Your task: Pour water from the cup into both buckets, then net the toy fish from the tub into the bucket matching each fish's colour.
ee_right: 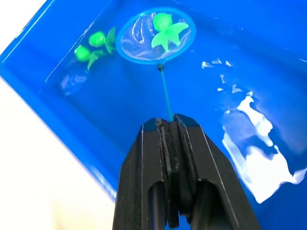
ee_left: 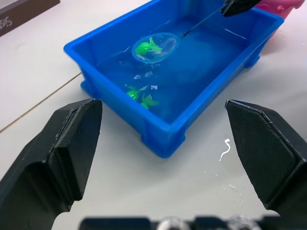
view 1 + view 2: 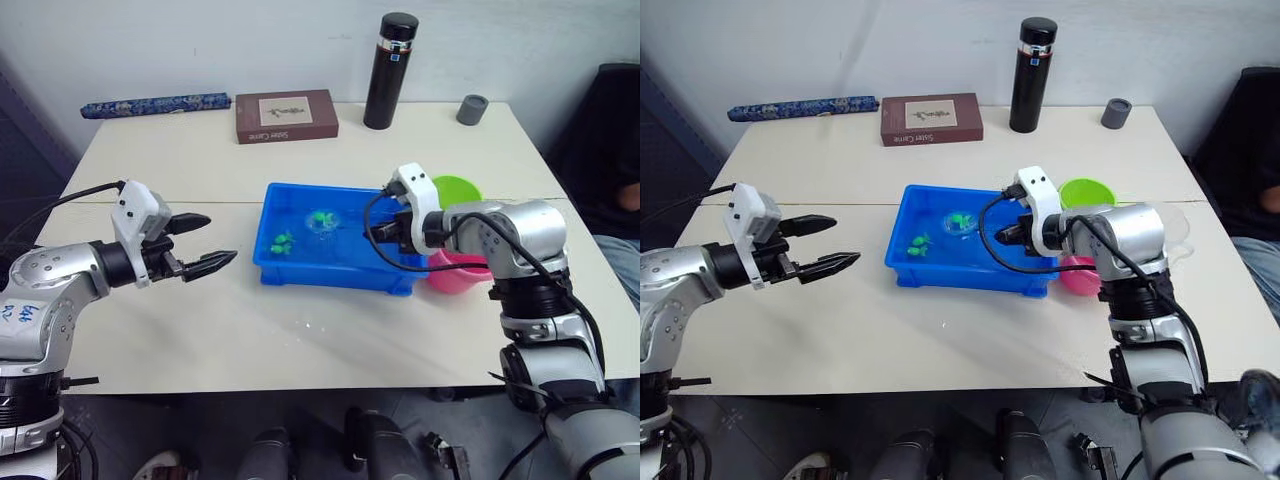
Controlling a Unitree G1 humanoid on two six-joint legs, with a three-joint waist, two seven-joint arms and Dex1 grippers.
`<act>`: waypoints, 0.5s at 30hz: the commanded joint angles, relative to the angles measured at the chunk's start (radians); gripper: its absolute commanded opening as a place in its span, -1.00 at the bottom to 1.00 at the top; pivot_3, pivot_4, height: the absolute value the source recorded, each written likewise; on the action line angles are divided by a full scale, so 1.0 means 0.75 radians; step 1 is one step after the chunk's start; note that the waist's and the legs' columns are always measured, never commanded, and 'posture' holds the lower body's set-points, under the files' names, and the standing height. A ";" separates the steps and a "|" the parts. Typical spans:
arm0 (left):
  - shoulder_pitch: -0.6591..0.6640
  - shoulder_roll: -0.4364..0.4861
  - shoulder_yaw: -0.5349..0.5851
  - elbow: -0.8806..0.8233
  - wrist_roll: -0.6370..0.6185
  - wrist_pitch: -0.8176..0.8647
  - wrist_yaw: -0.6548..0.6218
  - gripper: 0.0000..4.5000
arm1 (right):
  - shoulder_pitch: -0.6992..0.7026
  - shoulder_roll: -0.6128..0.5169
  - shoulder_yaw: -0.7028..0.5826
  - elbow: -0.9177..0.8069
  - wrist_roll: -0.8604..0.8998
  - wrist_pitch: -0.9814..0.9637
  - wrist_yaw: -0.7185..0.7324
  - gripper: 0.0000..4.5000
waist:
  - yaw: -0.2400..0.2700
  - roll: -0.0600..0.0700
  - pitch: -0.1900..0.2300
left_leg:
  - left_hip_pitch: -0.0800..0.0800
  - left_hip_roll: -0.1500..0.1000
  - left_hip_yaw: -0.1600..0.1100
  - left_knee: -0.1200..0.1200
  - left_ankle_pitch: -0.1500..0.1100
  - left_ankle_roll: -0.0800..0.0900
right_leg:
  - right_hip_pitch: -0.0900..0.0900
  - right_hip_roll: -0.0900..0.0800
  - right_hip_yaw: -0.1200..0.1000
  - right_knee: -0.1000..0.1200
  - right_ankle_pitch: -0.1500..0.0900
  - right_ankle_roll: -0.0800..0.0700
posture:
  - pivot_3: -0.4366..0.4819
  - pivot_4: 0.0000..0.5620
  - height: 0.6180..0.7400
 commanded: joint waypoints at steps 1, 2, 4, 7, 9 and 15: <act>-0.072 0.013 -0.034 0.034 0.012 -0.052 -0.039 0.97 | 0.054 -0.079 -0.070 -0.154 0.066 0.000 0.050 -1.00 | 0.001 0.000 0.000 | -0.002 0.000 0.000 0.000 0.000 0.000 | -0.002 0.000 0.000 0.001 0.000 0.000 | -0.05 -0.47 1.00; -0.090 0.011 -0.045 0.046 0.014 -0.060 -0.047 0.97 | 0.072 -0.098 -0.077 -0.177 0.076 -0.006 0.058 -1.00 | 0.001 0.000 0.000 | -0.003 0.000 0.001 0.000 0.000 0.000 | -0.004 0.000 0.000 0.001 0.000 0.000 | -0.05 -0.47 1.00; -0.118 0.013 -0.067 0.072 0.022 -0.076 -0.065 0.97 | 0.106 -0.130 -0.093 -0.215 0.095 -0.016 0.075 -1.00 | 0.002 0.000 0.000 | -0.005 0.000 0.001 0.000 0.001 0.000 | -0.007 0.000 0.000 0.002 0.000 0.000 | -0.05 -0.47 1.00; -0.163 0.006 -0.095 0.114 0.031 -0.100 -0.091 0.97 | 0.158 -0.180 -0.134 -0.278 0.124 -0.028 0.092 -1.00 | 0.001 0.000 0.000 | -0.006 -0.001 0.003 0.000 0.001 0.000 | -0.007 0.000 0.001 0.002 0.000 0.000 | -0.05 -0.47 1.00; -0.188 -0.001 -0.112 0.140 0.036 -0.116 -0.109 0.97 | 0.182 -0.207 -0.180 -0.312 0.151 -0.036 0.103 -1.00 | 0.002 0.000 0.000 | -0.006 -0.001 0.003 0.000 0.001 0.000 | -0.008 0.000 0.001 0.002 0.000 0.000 | -0.05 -0.47 1.00; -0.248 -0.030 -0.162 0.196 0.043 -0.185 -0.178 0.97 | 0.221 -0.331 -0.356 -0.332 0.186 -0.081 0.105 -1.00 | 0.004 0.000 0.000 | -0.006 0.000 0.003 0.000 0.001 0.000 | -0.008 0.000 0.002 0.002 0.000 0.000 | -0.05 -0.47 1.00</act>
